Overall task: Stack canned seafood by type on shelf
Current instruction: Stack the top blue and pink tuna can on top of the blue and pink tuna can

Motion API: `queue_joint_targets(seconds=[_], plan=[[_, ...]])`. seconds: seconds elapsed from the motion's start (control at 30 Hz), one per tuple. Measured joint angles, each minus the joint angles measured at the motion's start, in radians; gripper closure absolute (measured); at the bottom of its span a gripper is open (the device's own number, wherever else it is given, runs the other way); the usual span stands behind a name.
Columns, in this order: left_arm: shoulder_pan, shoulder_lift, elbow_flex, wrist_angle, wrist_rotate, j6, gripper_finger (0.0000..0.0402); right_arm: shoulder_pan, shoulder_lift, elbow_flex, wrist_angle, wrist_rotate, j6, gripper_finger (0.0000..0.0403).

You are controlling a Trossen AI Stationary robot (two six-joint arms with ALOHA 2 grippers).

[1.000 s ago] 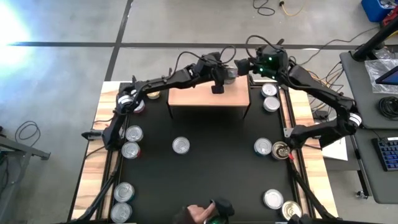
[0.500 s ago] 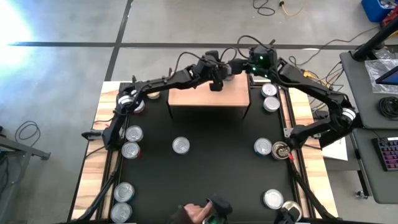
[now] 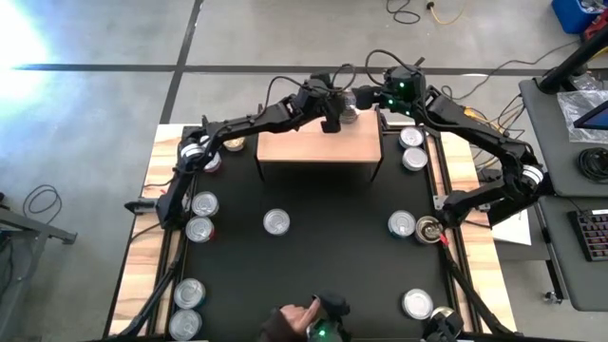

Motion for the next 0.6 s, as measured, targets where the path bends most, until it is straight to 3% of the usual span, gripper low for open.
queue_joint_targets(seconds=[0.33,0.6], plan=[[-0.042,0.002,0.001,-0.085,0.000,-0.137,0.0210,0.001,0.000,0.000,-0.001,-0.001,0.000,0.0003],[-0.075,-0.001,0.000,-0.097,-0.032,-0.152,0.0210,0.002,0.000,0.000,-0.009,0.000,-0.035,0.0003]])
